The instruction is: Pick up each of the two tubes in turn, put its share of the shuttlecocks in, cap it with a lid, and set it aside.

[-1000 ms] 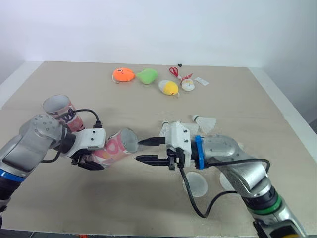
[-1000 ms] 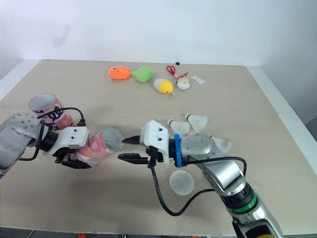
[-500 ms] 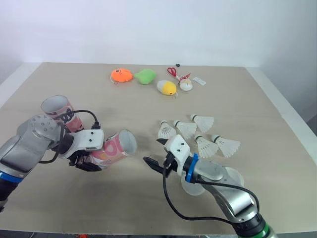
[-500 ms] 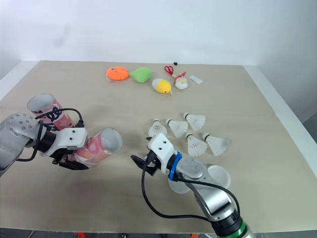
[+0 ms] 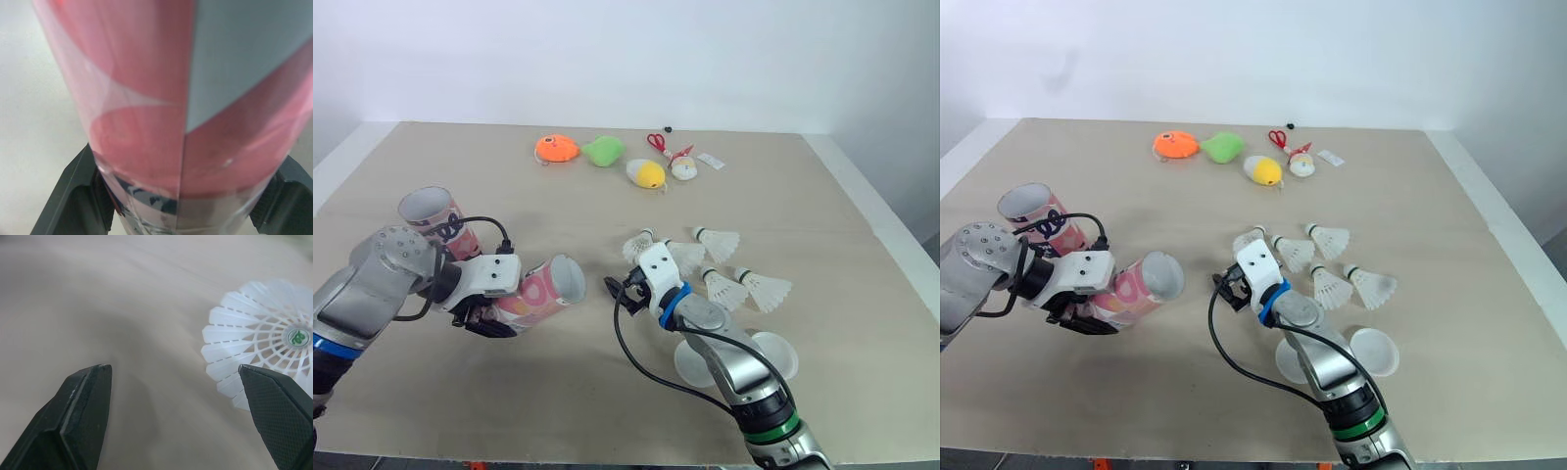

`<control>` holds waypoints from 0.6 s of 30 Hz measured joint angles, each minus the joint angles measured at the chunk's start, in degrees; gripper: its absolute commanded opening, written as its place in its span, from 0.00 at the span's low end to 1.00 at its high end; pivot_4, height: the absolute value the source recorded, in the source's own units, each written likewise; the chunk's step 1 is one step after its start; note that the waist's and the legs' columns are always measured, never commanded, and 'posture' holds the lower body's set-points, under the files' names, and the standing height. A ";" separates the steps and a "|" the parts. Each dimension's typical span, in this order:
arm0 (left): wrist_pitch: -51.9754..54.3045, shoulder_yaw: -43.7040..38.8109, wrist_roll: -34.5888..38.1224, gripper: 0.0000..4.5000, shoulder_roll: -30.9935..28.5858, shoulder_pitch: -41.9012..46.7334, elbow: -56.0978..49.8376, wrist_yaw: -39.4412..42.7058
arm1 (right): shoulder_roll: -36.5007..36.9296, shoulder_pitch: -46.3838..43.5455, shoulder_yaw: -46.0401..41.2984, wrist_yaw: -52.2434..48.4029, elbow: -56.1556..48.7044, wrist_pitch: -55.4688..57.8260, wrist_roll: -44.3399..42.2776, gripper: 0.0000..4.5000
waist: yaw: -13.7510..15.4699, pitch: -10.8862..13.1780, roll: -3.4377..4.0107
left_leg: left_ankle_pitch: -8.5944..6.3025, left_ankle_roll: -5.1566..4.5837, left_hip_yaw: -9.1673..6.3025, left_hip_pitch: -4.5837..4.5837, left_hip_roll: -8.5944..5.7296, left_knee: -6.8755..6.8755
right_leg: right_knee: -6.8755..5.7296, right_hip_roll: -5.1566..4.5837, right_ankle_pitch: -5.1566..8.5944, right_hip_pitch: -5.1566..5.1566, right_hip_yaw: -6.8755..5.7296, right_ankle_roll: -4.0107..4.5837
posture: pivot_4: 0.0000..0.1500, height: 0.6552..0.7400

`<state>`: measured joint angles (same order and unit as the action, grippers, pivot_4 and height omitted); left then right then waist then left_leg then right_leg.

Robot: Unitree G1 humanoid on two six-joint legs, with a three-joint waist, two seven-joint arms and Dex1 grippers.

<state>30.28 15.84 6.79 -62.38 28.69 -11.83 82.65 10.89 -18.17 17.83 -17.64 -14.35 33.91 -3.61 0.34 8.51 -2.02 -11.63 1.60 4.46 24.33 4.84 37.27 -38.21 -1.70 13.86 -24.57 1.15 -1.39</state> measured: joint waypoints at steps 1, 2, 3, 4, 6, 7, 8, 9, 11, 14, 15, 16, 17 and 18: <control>0.00 -0.01 0.00 0.65 0.00 -0.03 0.00 -0.03 | 0.03 0.20 0.00 -0.09 -0.59 -0.06 0.02 0.98 | 0.00 0.00 0.00 | 0.00 0.00 0.00 0.00 0.00 0.00 | 0.00 0.00 0.00 0.00 0.00 0.00 | 1.00 1.00; -0.04 -0.01 0.02 0.65 0.00 -0.05 -0.01 -0.04 | 0.00 0.54 0.00 -0.07 -0.78 -0.09 0.11 0.98 | 0.00 0.00 0.00 | 0.00 0.00 0.00 0.00 0.00 0.00 | 0.00 0.00 0.00 0.01 0.00 0.00 | 1.00 1.00; -0.06 -0.02 0.02 0.65 0.00 -0.05 -0.01 -0.04 | -0.02 0.72 0.00 -0.04 -0.78 -0.09 0.16 0.98 | 0.00 0.00 0.00 | 0.00 0.00 0.00 0.00 0.00 0.00 | 0.00 0.00 0.00 0.01 0.00 0.00 | 1.00 1.00; -0.12 -0.01 0.02 0.65 0.00 -0.05 -0.01 -0.01 | -0.48 1.06 -0.01 0.25 -0.76 -0.05 0.32 0.98 | -0.01 0.00 0.00 | 0.00 0.00 0.00 0.00 0.00 0.01 | 0.00 0.00 0.00 0.00 0.02 0.00 | 1.00 1.00; -0.15 -0.02 0.01 0.65 0.00 -0.04 0.02 0.04 | -0.98 0.99 -0.36 0.78 -0.66 -0.04 0.55 0.98 | -0.03 0.00 0.00 | 0.00 0.00 0.00 0.00 0.00 0.01 | 0.00 0.01 -0.01 0.00 0.03 0.00 | 1.00 1.00; -0.18 -0.01 -0.01 0.65 0.02 -0.01 0.06 0.11 | -1.61 0.67 -0.69 1.43 -0.24 -0.04 0.65 0.98 | -0.04 0.00 0.00 | 0.00 0.00 0.00 0.00 0.00 0.01 | 0.00 0.02 -0.01 0.00 0.03 0.00 | 1.00 1.00; -0.23 -0.01 -0.02 0.65 0.15 0.05 0.10 0.24 | -2.48 -0.21 -1.12 2.08 0.70 -0.02 0.74 0.98 | -0.06 0.00 0.01 | 0.00 0.00 0.00 0.00 0.00 0.01 | 0.00 0.03 -0.01 -0.01 0.03 0.01 | 1.00 1.00; -0.25 0.00 -0.03 0.65 0.32 0.09 0.10 0.30 | -2.90 -0.80 -1.37 2.40 1.26 -0.01 0.77 0.98 | -0.06 0.00 0.01 | 0.00 0.00 -0.01 0.00 0.01 0.01 | 0.00 0.04 -0.02 -0.01 0.03 0.01 | 1.00 1.00; -0.23 0.01 -0.03 0.65 0.51 0.12 0.08 0.34 | -3.76 -1.91 -2.05 3.04 2.95 -0.05 0.97 0.98 | -0.06 0.00 0.00 | 0.00 0.00 -0.01 0.00 0.01 0.01 | 0.00 0.05 -0.01 0.00 0.03 0.01 | 1.00 1.00; -0.13 0.01 -0.02 0.65 0.58 0.12 -0.01 0.36 | -5.16 -2.89 -2.81 4.23 6.32 -0.35 1.19 0.98 | -0.06 0.00 0.00 | 0.00 0.00 -0.01 0.00 0.00 0.00 | 0.00 0.05 -0.01 0.00 0.06 0.01 | 1.00 1.00; -0.11 0.01 -0.02 0.65 0.58 0.12 -0.03 0.36 | -5.95 -3.14 -3.38 4.74 7.91 -0.55 1.21 0.98 | -0.06 0.00 0.01 | 0.00 0.00 -0.01 0.00 0.00 0.00 | 0.00 0.05 -0.01 0.00 0.06 0.01 | 1.00 1.00; -0.10 0.01 -0.01 0.65 0.58 0.11 -0.05 0.36 | -6.55 -3.27 -3.88 5.25 8.94 -0.77 1.19 0.98 | -0.06 0.00 0.00 | 0.00 0.00 -0.01 0.00 0.00 0.00 | 0.00 0.05 -0.01 0.00 0.06 0.01 | 1.00 1.00; -0.09 0.00 0.00 0.65 0.59 0.11 -0.06 0.34 | -7.10 -3.59 -4.58 5.74 10.22 -0.92 1.19 0.98 | -0.06 0.01 0.01 | 0.00 0.00 -0.01 0.01 0.00 0.00 | 0.00 0.05 -0.01 -0.01 0.07 0.01 | 1.00 1.00; -0.02 0.00 0.01 0.65 0.59 0.09 -0.08 0.33 | -7.37 -4.11 -5.05 6.19 11.36 -1.37 1.15 0.98 | -0.07 0.01 0.01 | 0.00 0.00 -0.01 0.01 0.00 0.00 | 0.00 0.05 -0.01 -0.01 0.08 0.01 | 1.00 1.00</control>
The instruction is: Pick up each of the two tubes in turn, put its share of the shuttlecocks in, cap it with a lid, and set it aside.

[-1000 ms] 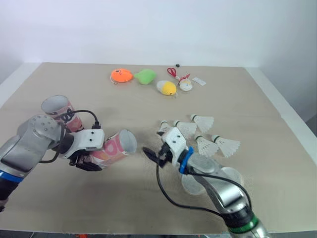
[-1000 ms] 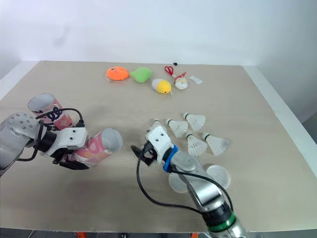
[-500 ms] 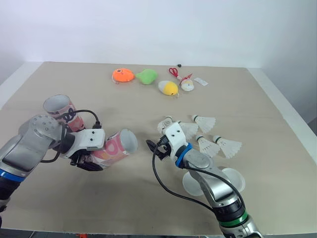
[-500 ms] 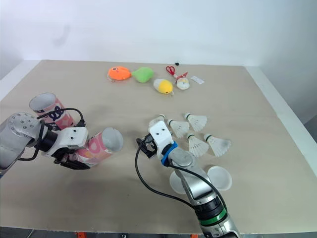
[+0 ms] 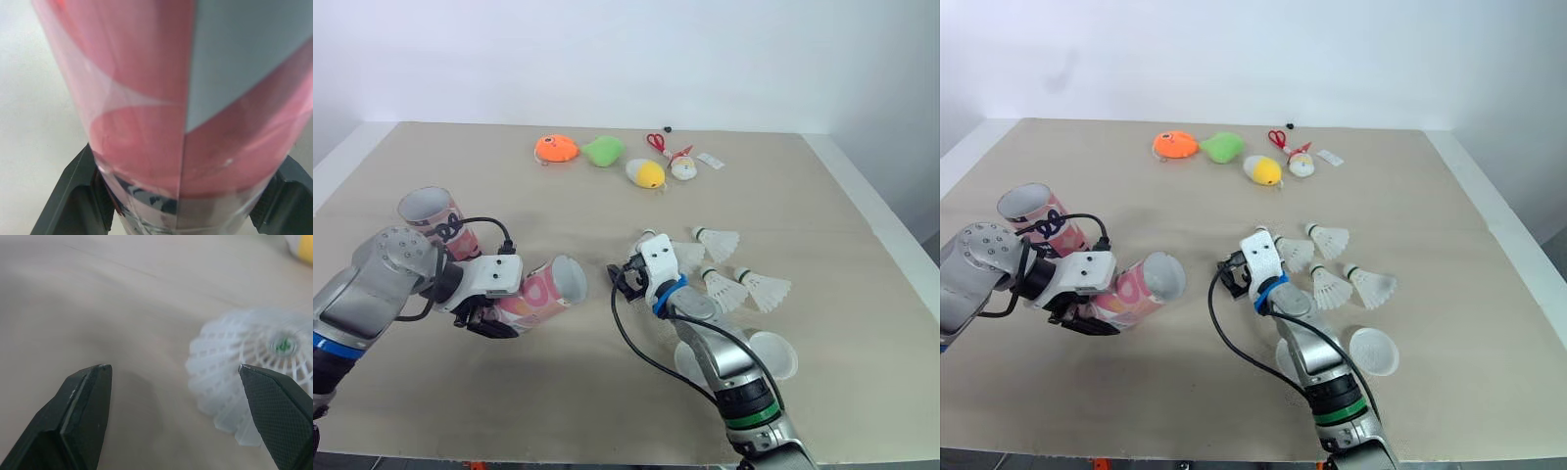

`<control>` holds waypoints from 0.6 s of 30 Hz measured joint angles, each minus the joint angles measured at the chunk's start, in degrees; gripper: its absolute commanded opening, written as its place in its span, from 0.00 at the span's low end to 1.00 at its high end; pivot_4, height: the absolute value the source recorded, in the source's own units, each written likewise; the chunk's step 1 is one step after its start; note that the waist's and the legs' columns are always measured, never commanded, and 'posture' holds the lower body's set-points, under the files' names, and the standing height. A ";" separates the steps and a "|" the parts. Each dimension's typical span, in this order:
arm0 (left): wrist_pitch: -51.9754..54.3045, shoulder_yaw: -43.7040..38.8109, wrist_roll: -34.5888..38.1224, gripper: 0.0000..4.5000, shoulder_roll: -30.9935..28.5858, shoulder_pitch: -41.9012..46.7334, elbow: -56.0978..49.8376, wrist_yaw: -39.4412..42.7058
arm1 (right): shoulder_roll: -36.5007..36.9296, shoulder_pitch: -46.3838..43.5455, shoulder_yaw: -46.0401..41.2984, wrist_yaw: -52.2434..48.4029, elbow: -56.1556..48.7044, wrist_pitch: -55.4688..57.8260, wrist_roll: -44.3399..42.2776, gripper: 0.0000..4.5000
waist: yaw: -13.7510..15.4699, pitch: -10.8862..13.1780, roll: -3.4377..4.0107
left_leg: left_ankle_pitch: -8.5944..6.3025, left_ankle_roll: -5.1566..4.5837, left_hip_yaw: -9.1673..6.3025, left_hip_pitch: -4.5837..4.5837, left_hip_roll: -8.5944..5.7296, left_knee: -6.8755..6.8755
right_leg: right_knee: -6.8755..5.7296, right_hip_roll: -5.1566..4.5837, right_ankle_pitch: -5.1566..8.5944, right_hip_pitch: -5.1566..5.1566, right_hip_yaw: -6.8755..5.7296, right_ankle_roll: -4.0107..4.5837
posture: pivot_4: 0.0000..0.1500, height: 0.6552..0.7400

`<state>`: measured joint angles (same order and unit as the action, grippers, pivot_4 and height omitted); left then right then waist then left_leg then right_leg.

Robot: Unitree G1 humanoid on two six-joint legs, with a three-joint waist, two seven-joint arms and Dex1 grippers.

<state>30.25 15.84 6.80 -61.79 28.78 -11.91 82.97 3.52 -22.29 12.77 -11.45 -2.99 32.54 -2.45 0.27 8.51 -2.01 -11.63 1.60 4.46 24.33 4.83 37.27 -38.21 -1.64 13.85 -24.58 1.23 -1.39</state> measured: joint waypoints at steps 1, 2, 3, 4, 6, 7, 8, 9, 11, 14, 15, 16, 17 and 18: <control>0.08 0.00 0.02 0.65 0.01 0.00 -0.07 -0.02 | -0.40 -0.73 -0.66 0.50 0.88 -0.33 0.01 0.98 | -0.02 0.00 0.00 | 0.00 0.00 0.00 0.00 0.00 0.00 | 0.00 0.00 -0.01 0.00 0.01 0.00 | 1.00 1.00; 0.11 0.00 0.06 0.65 0.02 -0.02 -0.13 -0.02 | -0.60 -1.00 -1.02 0.57 1.12 -0.48 0.01 0.98 | -0.02 0.00 0.00 | 0.00 0.00 0.00 0.00 0.00 0.00 | 0.00 0.01 -0.01 0.00 0.01 -0.01 | 1.00 1.00; 0.15 0.00 0.10 0.65 0.03 -0.07 -0.25 -0.03 | -0.82 -1.36 -1.39 0.59 1.55 -0.83 0.01 0.98 | -0.03 0.00 0.00 | 0.00 0.00 0.00 0.00 0.01 0.00 | 0.00 0.02 0.00 0.00 0.01 0.00 | 1.00 1.00; 0.18 0.00 0.16 0.65 0.03 -0.13 -0.47 -0.02 | -0.98 -1.54 -1.53 0.59 2.06 -1.25 0.02 0.98 | -0.03 0.00 0.00 | 0.00 0.00 0.00 0.00 0.01 0.00 | 0.00 0.03 0.00 0.00 0.02 0.00 | 1.00 1.00; 0.20 0.00 0.45 0.65 0.04 -0.20 -0.59 -0.01 | -1.78 -1.69 -1.57 0.60 3.28 -1.60 0.04 0.98 | -0.06 0.00 0.00 | 0.00 0.00 0.00 0.00 0.01 -0.02 | 0.00 0.05 0.00 -0.03 0.05 0.00 | 1.00 1.00; 0.22 0.00 0.52 0.65 0.04 -0.21 -0.61 -0.01 | -2.14 -1.71 -1.53 0.61 3.53 -1.82 0.04 0.98 | -0.06 0.00 0.00 | 0.00 0.00 0.00 0.00 0.02 -0.04 | 0.00 0.07 0.00 -0.06 0.05 0.01 | 1.00 1.00; 0.25 0.00 0.56 0.65 0.04 -0.23 -0.64 -0.02 | -2.48 -1.85 -1.55 0.60 3.79 -2.00 0.04 0.98 | -0.07 0.00 0.00 | 0.00 0.00 0.00 0.00 0.03 -0.04 | 0.00 0.09 0.00 -0.06 0.06 0.01 | 1.00 1.00; 0.28 0.00 0.60 0.65 0.04 -0.25 -0.72 -0.04 | -2.75 -1.99 -1.58 0.61 4.00 -2.20 0.04 0.98 | -0.08 0.00 0.00 | 0.00 0.00 0.00 0.00 0.05 -0.04 | 0.00 0.13 -0.01 -0.06 0.08 0.02 | 1.00 1.00; 0.57 0.00 0.67 0.65 0.06 -0.32 -1.06 -0.07 | -3.30 -2.30 -1.72 0.66 4.63 -2.42 0.01 0.87 | -0.10 0.00 0.00 | 0.00 0.00 0.00 0.00 0.07 -0.04 | 0.00 0.16 -0.01 -0.07 0.11 0.03 | 1.00 1.00; 1.04 0.00 0.96 0.65 0.10 -0.42 -1.35 -0.10 | -3.90 -2.42 -1.83 0.71 5.17 -2.56 0.01 0.59 | -0.15 0.00 0.00 | 0.00 0.00 0.00 0.00 0.09 -0.05 | 0.00 0.18 0.00 -0.08 0.13 0.04 | 1.00 1.00; 1.09 0.00 0.98 0.65 0.10 -0.43 -1.41 -0.11 | -3.93 -2.42 -1.94 0.72 5.22 -2.67 0.00 0.47 | -0.15 0.00 0.00 | 0.00 0.00 0.00 0.00 0.09 -0.06 | 0.00 0.18 0.00 -0.08 0.14 0.05 | 1.00 1.00; 1.13 0.00 1.00 0.65 0.10 -0.44 -1.54 -0.12 | -3.96 -2.41 -2.07 0.72 5.27 -2.69 -0.02 0.36 | -0.15 0.00 0.00 | 0.00 0.00 0.01 0.01 0.09 -0.06 | 0.00 0.18 0.00 -0.09 0.14 0.05 | 1.00 1.00; 1.15 0.00 1.01 0.65 0.10 -0.47 -1.69 -0.13 | -3.99 -2.42 -2.17 0.72 5.33 -2.70 -0.02 0.25 | -0.16 0.00 0.00 | 0.00 0.00 0.01 0.01 0.09 -0.06 | 0.00 0.18 0.00 -0.09 0.14 0.05 | 1.00 1.00; 1.20 0.00 1.04 0.65 0.11 -0.49 -1.88 -0.13 | -4.06 -2.41 -2.18 0.70 5.35 -2.70 -0.03 0.11 | -0.17 0.00 0.00 | 0.00 0.00 0.01 0.01 0.09 -0.07 | 0.00 0.18 0.00 -0.11 0.15 0.05 | 1.00 1.00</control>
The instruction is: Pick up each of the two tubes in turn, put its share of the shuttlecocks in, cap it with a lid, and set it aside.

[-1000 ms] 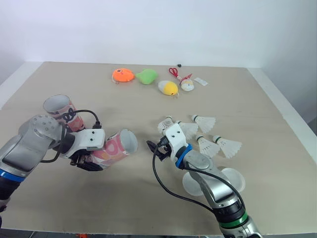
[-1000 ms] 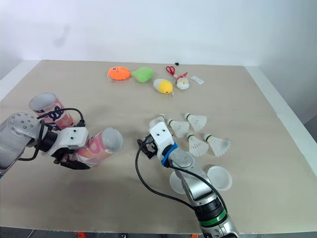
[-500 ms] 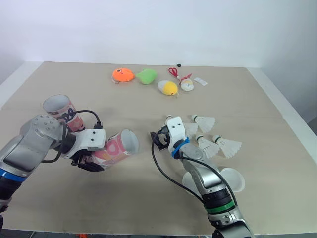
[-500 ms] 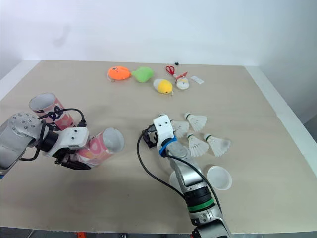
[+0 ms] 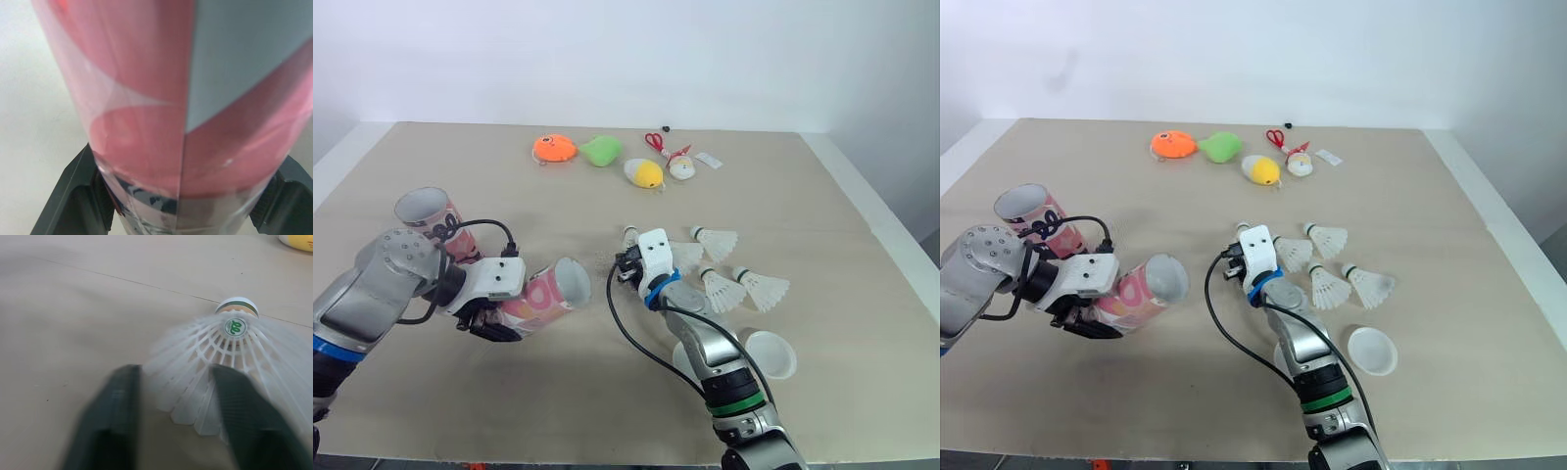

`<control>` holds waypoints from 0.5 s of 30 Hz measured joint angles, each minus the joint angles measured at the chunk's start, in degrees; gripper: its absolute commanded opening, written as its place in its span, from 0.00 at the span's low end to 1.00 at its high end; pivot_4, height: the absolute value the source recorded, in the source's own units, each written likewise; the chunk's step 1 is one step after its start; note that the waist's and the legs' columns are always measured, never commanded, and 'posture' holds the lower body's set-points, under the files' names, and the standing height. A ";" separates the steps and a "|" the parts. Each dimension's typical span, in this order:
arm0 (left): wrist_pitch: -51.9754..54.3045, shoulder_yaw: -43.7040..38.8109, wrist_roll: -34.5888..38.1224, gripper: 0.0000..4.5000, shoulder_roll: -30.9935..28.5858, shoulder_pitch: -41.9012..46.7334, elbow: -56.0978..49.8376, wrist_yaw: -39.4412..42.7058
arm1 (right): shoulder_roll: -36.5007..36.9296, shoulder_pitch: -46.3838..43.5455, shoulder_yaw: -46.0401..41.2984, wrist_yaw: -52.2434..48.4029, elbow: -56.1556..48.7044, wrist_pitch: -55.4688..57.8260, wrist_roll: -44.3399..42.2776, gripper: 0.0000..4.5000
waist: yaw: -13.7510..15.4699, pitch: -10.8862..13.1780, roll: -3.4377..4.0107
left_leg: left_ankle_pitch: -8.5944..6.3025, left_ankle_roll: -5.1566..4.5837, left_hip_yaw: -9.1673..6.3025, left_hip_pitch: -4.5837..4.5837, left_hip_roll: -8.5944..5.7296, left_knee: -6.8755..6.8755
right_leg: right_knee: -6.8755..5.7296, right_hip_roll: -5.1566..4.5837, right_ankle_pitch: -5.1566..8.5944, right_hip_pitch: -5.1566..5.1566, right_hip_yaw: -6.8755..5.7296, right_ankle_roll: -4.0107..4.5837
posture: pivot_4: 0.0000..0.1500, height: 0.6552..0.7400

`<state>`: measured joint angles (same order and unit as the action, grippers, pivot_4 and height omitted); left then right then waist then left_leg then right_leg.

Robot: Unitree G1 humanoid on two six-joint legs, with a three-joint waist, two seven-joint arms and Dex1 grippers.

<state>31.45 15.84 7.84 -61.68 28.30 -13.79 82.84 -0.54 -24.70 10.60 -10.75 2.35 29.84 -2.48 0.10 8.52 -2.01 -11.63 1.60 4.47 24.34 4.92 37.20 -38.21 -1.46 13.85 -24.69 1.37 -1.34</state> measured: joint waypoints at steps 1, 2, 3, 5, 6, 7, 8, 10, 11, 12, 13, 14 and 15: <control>0.01 0.00 0.01 0.65 0.00 -0.01 -0.08 0.00 | -0.02 0.00 0.00 0.00 0.02 0.00 0.00 0.05 | -0.01 0.00 0.00 | 0.00 0.00 0.00 0.01 0.00 0.00 | 0.00 0.00 0.00 -0.02 0.00 0.00 | 1.00 1.00; 0.05 0.00 0.02 0.65 0.06 -0.02 -0.31 0.00 | -0.10 0.00 0.02 -0.06 0.02 -0.02 -0.01 0.05 | -0.02 0.00 0.00 | 0.00 0.00 0.00 0.07 0.00 -0.01 | -0.01 0.02 -0.01 -0.09 0.01 0.01 | 1.00 1.00; 0.16 0.00 0.03 0.65 0.12 -0.01 -0.32 0.00 | -0.12 0.00 0.01 -0.14 0.02 -0.04 -0.02 0.05 | -0.03 0.00 0.00 | 0.00 0.00 0.00 0.11 0.01 -0.01 | -0.02 0.03 -0.01 -0.15 0.02 0.01 | 1.00 1.00; 0.19 0.00 0.02 0.65 0.12 -0.01 -0.32 0.00 | -0.12 -0.01 0.02 -0.33 0.02 -0.05 -0.12 0.05 | -0.04 0.00 0.00 | 0.00 0.00 0.00 0.12 0.01 -0.01 | -0.02 0.04 -0.02 -0.17 0.03 0.01 | 1.00 1.00; 0.19 0.00 0.02 0.65 0.12 -0.01 -0.32 0.00 | -0.12 0.00 0.03 -0.43 0.01 -0.05 -0.18 0.05 | -0.05 0.00 0.00 | 0.00 0.00 0.00 0.13 0.01 -0.01 | -0.02 0.04 -0.02 -0.17 0.03 0.00 | 1.00 1.00; 0.19 0.00 0.02 0.65 0.12 -0.01 -0.32 0.00 | -0.12 0.00 0.05 -0.64 0.01 -0.07 -0.28 0.05 | -0.06 0.00 0.00 | 0.00 0.00 0.01 0.13 0.01 -0.01 | -0.02 0.04 -0.02 -0.18 0.03 0.00 | 1.00 1.00; 0.19 0.00 0.02 0.65 0.12 -0.01 -0.32 -0.01 | -0.12 0.01 0.12 -0.97 0.00 -0.08 -0.47 0.05 | -0.07 0.00 0.00 | 0.00 0.00 0.01 0.14 0.01 -0.01 | -0.02 0.04 -0.03 -0.18 0.03 0.00 | 1.00 1.00; 0.20 0.00 0.03 0.65 0.12 -0.01 -0.33 0.00 | -0.03 0.30 0.54 -1.95 -0.45 -0.07 -0.63 0.05 | -0.07 0.00 0.00 | 0.00 0.00 0.00 0.15 0.01 -0.01 | -0.02 0.04 -0.02 -0.20 0.03 0.00 | 1.00 1.00; 0.21 0.00 0.05 0.65 0.12 0.01 -0.36 0.00 | 0.27 0.90 1.02 -3.09 -1.75 0.07 -0.78 0.05 | -0.06 0.00 0.00 | 0.00 0.00 0.00 0.21 0.01 -0.01 | -0.02 0.04 -0.02 -0.23 0.04 -0.01 | 1.00 1.00; 0.27 0.00 0.06 0.65 0.12 0.04 -0.38 0.02 | 0.42 1.42 1.57 -4.17 -3.27 0.50 -1.23 0.05 | -0.07 0.00 0.00 | 0.00 0.00 0.00 0.21 0.01 -0.01 | -0.02 0.05 -0.04 -0.25 0.04 -0.04 | 1.00 1.00; 0.32 -0.01 0.08 0.65 0.12 0.06 -0.39 0.02 | 0.71 1.56 2.02 -5.08 -4.70 0.95 -1.81 0.05 | -0.07 0.01 0.02 | 0.00 0.00 0.00 0.27 0.01 -0.01 | -0.02 0.04 -0.05 -0.30 0.05 -0.06 | 1.00 1.00; 0.37 -0.02 0.11 0.65 0.12 0.10 -0.43 0.02 | 1.97 1.59 2.57 -6.85 -7.49 1.84 -2.78 0.05 | -0.06 0.03 0.04 | 0.00 0.00 0.00 0.33 0.00 -0.01 | -0.02 0.04 -0.07 -0.34 0.06 -0.10 | 1.00 1.00; 0.44 -0.02 0.11 0.65 0.12 0.10 -0.46 0.01 | 3.25 1.57 2.92 -8.75 -10.56 2.56 -3.87 0.05 | -0.04 0.03 0.05 | 0.00 0.00 -0.01 0.35 0.00 0.00 | -0.02 0.04 -0.08 -0.35 0.06 -0.12 | 1.00 1.00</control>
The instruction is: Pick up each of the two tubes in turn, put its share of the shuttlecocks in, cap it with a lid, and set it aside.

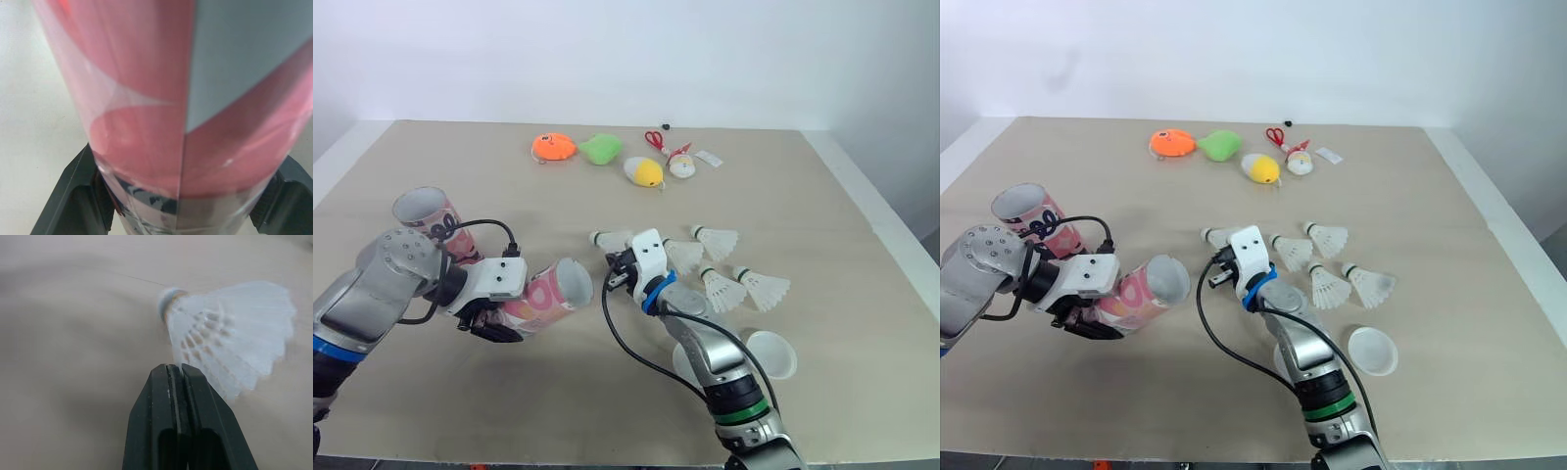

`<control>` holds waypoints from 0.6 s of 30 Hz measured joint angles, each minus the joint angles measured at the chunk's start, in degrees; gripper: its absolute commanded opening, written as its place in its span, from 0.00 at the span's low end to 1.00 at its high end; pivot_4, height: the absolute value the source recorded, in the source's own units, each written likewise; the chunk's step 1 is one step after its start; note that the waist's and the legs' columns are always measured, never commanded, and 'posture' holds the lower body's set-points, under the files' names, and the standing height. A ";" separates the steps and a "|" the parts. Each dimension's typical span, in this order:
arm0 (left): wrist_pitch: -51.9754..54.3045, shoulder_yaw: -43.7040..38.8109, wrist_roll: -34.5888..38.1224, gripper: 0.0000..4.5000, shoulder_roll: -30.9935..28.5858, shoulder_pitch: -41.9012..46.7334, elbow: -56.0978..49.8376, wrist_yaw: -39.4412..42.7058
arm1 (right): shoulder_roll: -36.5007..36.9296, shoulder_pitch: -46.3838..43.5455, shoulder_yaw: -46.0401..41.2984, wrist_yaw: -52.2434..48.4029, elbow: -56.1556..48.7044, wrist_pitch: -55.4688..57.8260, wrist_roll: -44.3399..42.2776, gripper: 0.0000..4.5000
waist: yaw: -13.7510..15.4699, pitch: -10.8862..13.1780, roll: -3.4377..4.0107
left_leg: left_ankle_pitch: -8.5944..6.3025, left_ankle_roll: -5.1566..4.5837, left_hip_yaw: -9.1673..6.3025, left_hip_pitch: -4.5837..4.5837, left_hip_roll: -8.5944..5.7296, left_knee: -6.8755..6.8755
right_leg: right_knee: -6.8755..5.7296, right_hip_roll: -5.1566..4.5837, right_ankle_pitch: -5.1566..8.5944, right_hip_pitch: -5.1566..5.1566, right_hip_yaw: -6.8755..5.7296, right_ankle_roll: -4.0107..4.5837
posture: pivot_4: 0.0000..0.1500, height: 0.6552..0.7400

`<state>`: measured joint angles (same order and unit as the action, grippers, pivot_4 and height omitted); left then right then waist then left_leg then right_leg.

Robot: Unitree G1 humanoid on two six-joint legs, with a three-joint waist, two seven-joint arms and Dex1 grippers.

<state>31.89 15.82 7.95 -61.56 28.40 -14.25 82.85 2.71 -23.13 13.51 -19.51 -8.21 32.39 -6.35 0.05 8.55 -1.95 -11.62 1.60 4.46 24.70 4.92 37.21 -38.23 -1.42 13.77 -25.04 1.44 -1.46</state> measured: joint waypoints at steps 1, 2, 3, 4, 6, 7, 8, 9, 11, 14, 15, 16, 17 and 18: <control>0.19 0.00 0.02 0.65 0.00 0.00 -0.04 0.00 | 1.84 -0.13 0.03 -2.46 -3.83 0.53 -1.46 0.05 | 0.04 0.00 -0.01 | 0.00 0.00 -0.01 0.00 -0.01 0.01 | 0.00 0.00 -0.01 0.02 0.01 -0.06 | 1.00 1.00; 0.42 0.00 0.04 0.65 0.02 0.02 -0.12 0.00 | 4.00 -0.51 -0.16 -4.88 -7.13 1.20 -3.10 0.05 | 0.06 0.00 -0.01 | 0.00 0.00 -0.01 0.01 -0.01 0.04 | 0.01 0.00 -0.02 0.02 0.02 -0.07 | 1.00 1.00; 0.53 0.01 0.01 0.65 0.02 0.03 -0.15 -0.01 | 6.71 -1.03 -0.56 -7.73 -10.59 1.84 -4.99 0.05 | 0.06 0.00 -0.01 | 0.00 0.00 0.00 0.01 -0.02 0.05 | 0.01 0.00 -0.01 0.03 0.04 -0.07 | 1.00 1.00; 0.57 0.02 -0.07 0.65 0.02 0.05 -0.15 -0.01 | 9.39 -1.67 -1.17 -10.33 -13.29 2.56 -6.87 0.05 | 0.06 0.00 -0.01 | 0.00 0.00 0.00 0.01 -0.02 0.06 | 0.01 0.00 0.00 0.03 0.04 -0.03 | 1.00 1.00; 0.55 0.17 -0.25 0.65 0.01 0.23 -0.09 -0.04 | 15.40 -2.56 -2.96 -15.71 -18.01 4.18 -10.79 0.05 | 0.10 0.00 0.00 | 0.00 0.00 0.00 0.00 -0.02 0.07 | 0.01 0.01 0.04 0.04 0.04 0.05 | 1.00 1.00; 0.50 0.26 -0.47 0.65 -0.01 0.38 0.08 -0.09 | 18.59 -2.75 -4.46 -18.39 -20.21 5.15 -12.99 0.05 | 0.17 -0.01 -0.01 | 0.00 0.00 0.00 -0.02 -0.02 0.07 | 0.01 0.02 0.05 0.05 0.04 0.07 | 1.00 1.00; 0.48 0.42 -0.69 0.65 -0.02 0.56 0.17 -0.07 | 20.20 -2.77 -5.31 -19.85 -21.21 5.77 -14.35 0.05 | 0.22 -0.01 -0.01 | 0.00 0.00 -0.01 -0.03 -0.01 0.07 | 0.00 0.04 0.05 0.05 0.04 0.09 | 1.00 1.00; 0.46 0.72 -1.00 0.65 -0.07 0.87 0.24 -0.06 | 22.55 -2.77 -6.25 -21.68 -22.38 6.60 -16.18 0.05 | 0.25 0.00 0.00 | 0.00 0.00 -0.01 -0.04 -0.01 0.06 | 0.00 0.05 0.05 0.05 0.04 0.11 | 1.00 1.00; 0.46 1.28 -1.72 0.65 -0.24 1.58 0.60 -0.12 | 25.83 -2.75 -7.65 -24.09 -24.24 7.73 -18.86 0.05 | 0.27 0.00 0.00 | 0.00 0.00 -0.01 -0.05 0.01 0.06 | -0.01 0.09 0.06 0.04 0.04 0.16 | 1.00 1.00; 0.48 1.73 -2.95 0.65 -0.38 2.48 1.38 -0.35 | 27.17 -2.77 -8.23 -24.93 -26.08 8.25 -20.99 0.05 | 0.16 0.00 0.00 | 0.00 -0.01 -0.03 -0.07 0.04 0.05 | -0.03 0.16 0.04 0.02 0.06 0.19 | 1.00 1.00; 0.51 1.73 -3.28 0.65 -0.54 2.58 1.53 -0.48 | 27.07 -2.84 -8.27 -24.82 -26.63 8.35 -21.74 0.05 | 0.16 0.00 0.00 | 0.00 -0.01 -0.04 -0.07 0.04 0.05 | -0.04 0.16 0.03 0.02 0.06 0.18 | 1.00 1.00; 0.54 1.73 -3.40 0.65 -0.58 2.63 1.66 -0.50 | 26.86 -3.02 -8.27 -24.47 -26.74 8.37 -22.12 0.05 | 0.16 0.00 0.00 | 0.00 0.00 -0.03 -0.07 0.05 0.05 | -0.05 0.16 0.03 0.02 0.06 0.18 | 1.00 1.00; 0.55 1.73 -3.41 0.65 -0.58 2.70 1.80 -0.49 | 26.54 -3.31 -8.27 -23.96 -26.77 8.35 -22.20 0.05 | 0.16 0.00 0.00 | 0.00 0.00 -0.03 -0.06 0.04 0.05 | -0.05 0.16 0.03 0.01 0.06 0.18 | 1.00 1.00; 0.56 1.73 -3.41 0.65 -0.58 2.73 1.89 -0.48 | 26.02 -3.64 -8.28 -23.43 -26.76 8.24 -22.21 0.05 | 0.16 0.00 0.00 | 0.00 -0.01 -0.03 -0.06 0.04 0.06 | -0.05 0.15 0.03 0.02 0.07 0.18 | 1.00 1.00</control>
<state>32.44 17.56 4.54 -62.14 31.13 -12.36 82.37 28.73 -26.77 5.23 -42.93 -34.97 40.64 -28.56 0.22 8.55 -1.96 -11.62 1.60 4.43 24.64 4.96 37.27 -38.28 -1.26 13.80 -25.03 1.51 -1.28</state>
